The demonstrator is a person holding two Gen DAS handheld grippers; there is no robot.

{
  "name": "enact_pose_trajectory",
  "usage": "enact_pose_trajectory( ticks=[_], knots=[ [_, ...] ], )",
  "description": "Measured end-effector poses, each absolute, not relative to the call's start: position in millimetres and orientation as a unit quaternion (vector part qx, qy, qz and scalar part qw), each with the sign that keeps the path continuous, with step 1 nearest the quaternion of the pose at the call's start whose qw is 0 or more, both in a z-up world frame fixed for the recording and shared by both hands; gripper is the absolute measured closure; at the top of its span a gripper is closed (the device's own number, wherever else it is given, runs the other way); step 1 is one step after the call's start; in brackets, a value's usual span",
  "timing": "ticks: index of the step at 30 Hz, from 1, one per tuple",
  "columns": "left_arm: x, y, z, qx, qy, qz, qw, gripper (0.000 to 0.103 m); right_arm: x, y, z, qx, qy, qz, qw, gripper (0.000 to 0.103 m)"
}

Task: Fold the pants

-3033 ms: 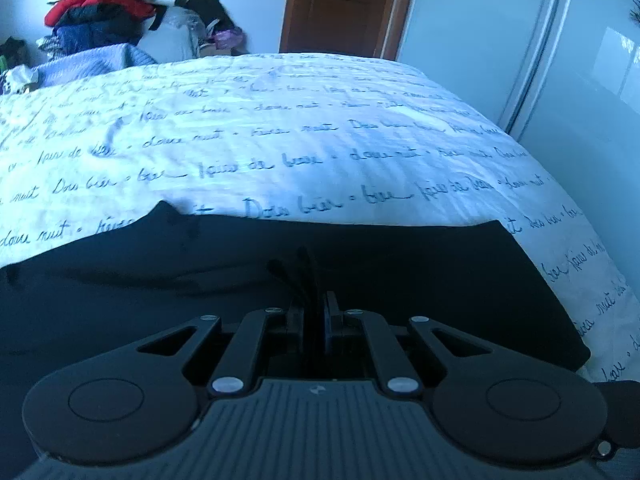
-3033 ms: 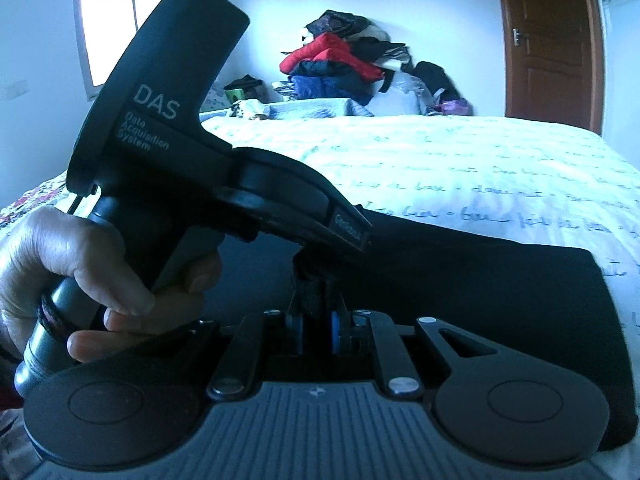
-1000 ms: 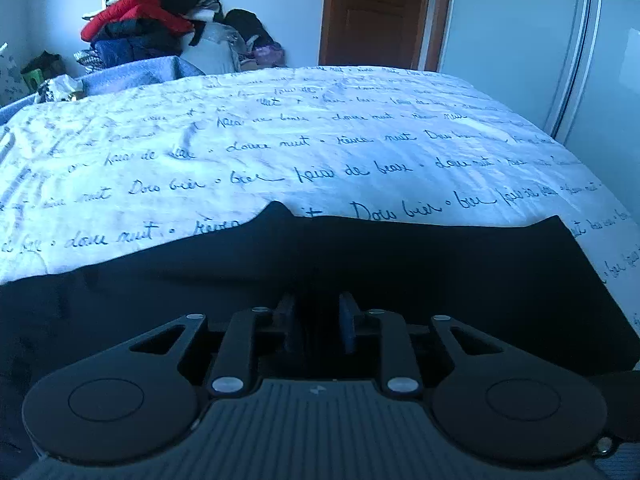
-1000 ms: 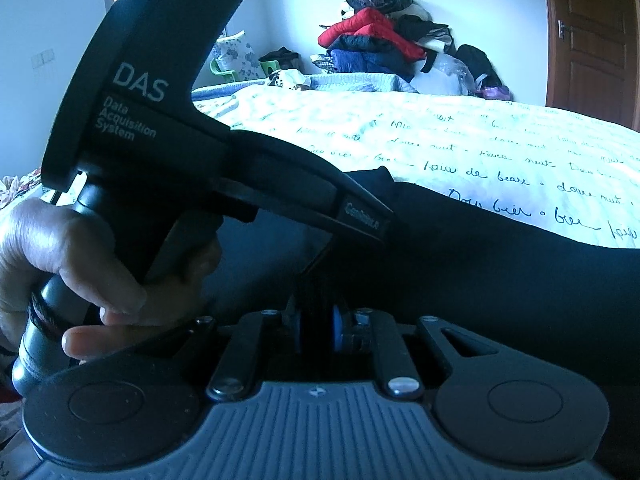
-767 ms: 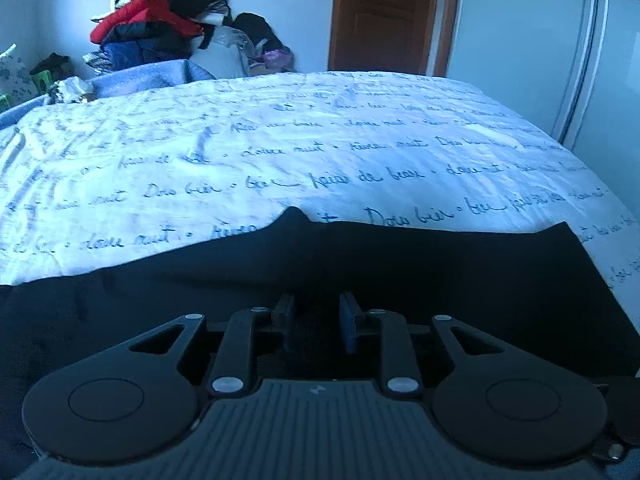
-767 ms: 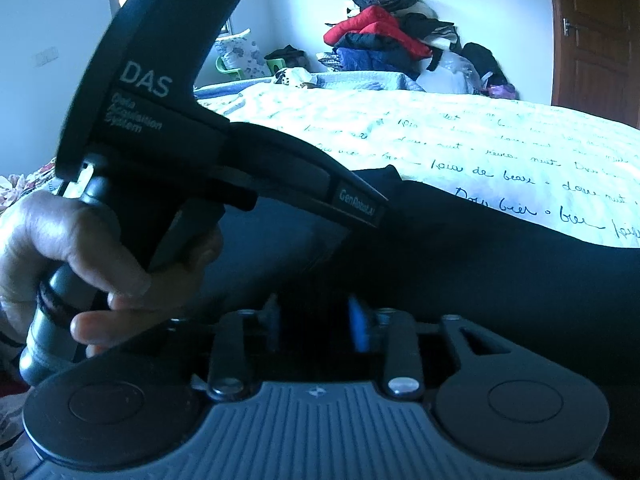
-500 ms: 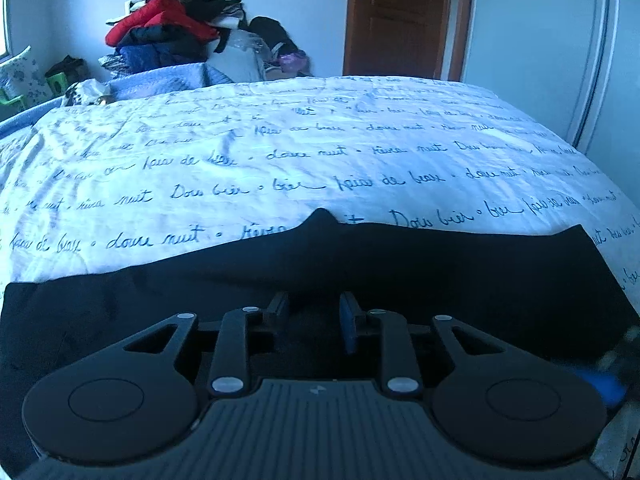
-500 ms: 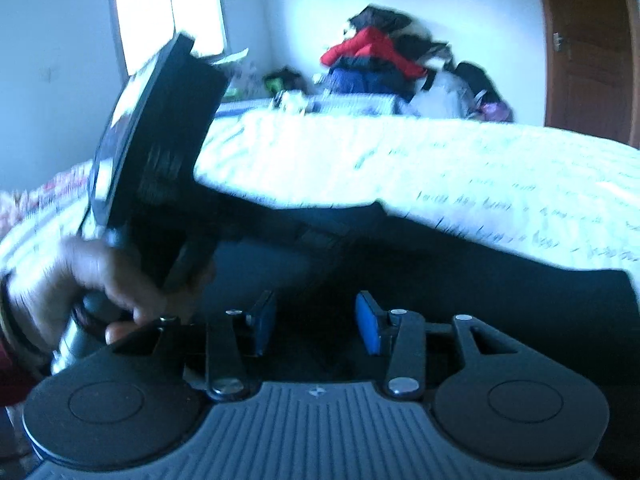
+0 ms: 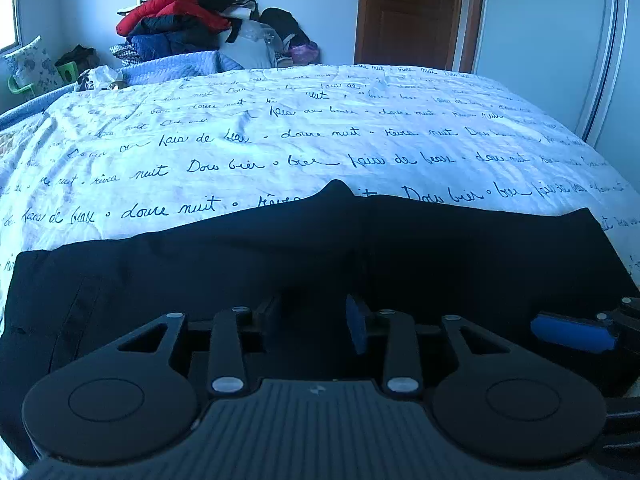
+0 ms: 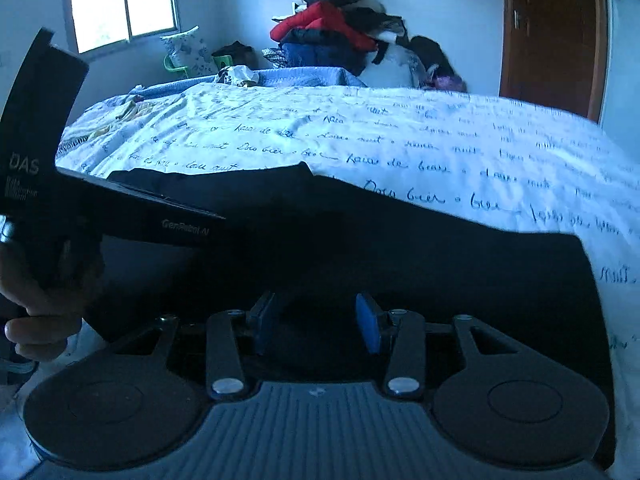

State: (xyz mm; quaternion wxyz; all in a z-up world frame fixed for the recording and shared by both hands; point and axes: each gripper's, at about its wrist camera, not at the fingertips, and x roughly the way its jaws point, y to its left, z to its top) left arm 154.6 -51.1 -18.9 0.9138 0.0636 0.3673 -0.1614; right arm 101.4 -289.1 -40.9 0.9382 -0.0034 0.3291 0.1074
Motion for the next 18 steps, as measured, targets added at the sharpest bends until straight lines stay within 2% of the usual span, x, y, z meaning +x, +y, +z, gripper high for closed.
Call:
enact_pose_trajectory(
  ticks=[5, 18],
  knots=[
    [148.6, -46.6, -19.4, 0.055, 0.371, -0.153, 0.914, 0.058, 102.6, -283.5, -46.3, -0.024, 0.339, 0.109, 0.934, 0.061],
    [133.1, -42.2, -24.3, 0.057, 0.356, -0.133, 0.923, 0.037, 94.4, -280.3, -45.3, -0.030, 0.331, 0.097, 0.938, 0.059]
  ],
)
